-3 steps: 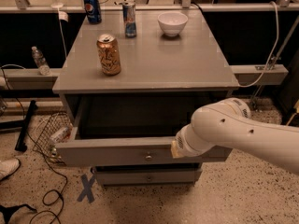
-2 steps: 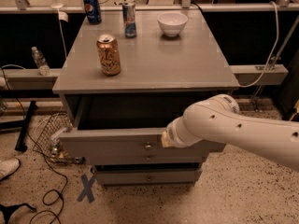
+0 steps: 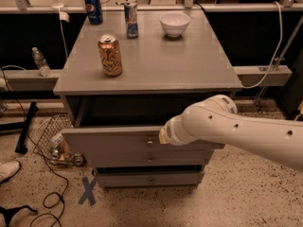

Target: Close top drawer

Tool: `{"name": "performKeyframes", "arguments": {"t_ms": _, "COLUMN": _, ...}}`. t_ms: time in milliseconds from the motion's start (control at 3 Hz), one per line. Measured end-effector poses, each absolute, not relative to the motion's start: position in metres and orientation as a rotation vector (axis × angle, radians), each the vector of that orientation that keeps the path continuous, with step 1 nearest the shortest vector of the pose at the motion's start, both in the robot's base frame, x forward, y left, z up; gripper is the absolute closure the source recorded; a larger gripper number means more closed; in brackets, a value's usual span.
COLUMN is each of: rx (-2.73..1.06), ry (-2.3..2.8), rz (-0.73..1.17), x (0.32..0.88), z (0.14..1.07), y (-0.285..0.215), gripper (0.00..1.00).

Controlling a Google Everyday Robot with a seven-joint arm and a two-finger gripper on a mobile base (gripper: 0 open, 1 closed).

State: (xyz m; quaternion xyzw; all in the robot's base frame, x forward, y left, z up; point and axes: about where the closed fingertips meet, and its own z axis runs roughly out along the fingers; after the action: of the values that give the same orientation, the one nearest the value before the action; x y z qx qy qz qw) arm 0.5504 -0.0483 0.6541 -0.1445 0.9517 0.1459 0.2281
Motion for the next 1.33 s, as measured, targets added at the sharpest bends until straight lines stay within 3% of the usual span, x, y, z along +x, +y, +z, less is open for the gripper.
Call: {"name": "performKeyframes", "arguments": {"t_ms": 1333, "rx": -0.391, "ry": 2.531, "rz": 0.428, "x": 0.601, "z": 0.655, "y": -0.041, "gripper": 1.0}}
